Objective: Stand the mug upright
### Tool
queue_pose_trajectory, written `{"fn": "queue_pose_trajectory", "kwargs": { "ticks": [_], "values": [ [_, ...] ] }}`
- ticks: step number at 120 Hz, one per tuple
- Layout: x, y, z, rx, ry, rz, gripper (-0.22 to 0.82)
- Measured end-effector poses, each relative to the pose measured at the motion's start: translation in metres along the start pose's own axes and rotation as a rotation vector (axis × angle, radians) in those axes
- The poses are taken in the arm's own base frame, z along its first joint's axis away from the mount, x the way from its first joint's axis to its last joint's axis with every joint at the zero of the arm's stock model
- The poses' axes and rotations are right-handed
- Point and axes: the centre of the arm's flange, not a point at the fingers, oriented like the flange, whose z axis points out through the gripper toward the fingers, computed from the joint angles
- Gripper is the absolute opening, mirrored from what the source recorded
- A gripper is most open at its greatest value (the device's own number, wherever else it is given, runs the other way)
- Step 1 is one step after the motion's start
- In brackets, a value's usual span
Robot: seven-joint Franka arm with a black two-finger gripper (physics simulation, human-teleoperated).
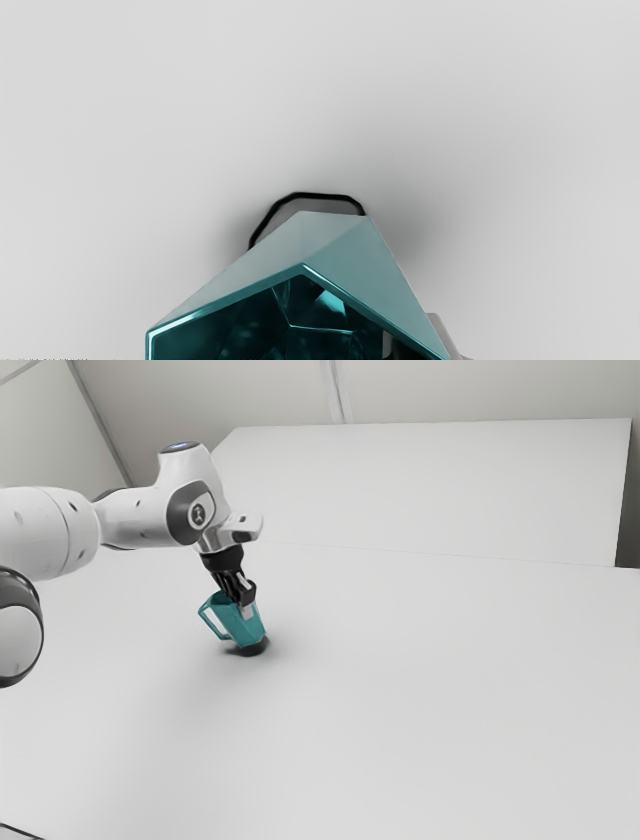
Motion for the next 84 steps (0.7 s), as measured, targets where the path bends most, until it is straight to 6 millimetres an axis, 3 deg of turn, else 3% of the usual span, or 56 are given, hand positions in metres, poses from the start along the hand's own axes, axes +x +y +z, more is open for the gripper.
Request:
{"fn": "queue_pose_trajectory", "kwargs": {
  "ticks": [28, 44, 67, 84],
  "values": [
    [0.001, 0.0, 0.004, -0.004, -0.007, -0.04, -0.07],
    [0.0, 0.001, -0.004, 0.001, 0.004, -0.057, -0.03],
    [-0.005, 0.003, -0.035, 0.018, 0.048, -0.076, 0.08],
    [-0.007, 0.004, -0.064, 0.036, 0.091, -0.085, 0.26]
  ]
}}
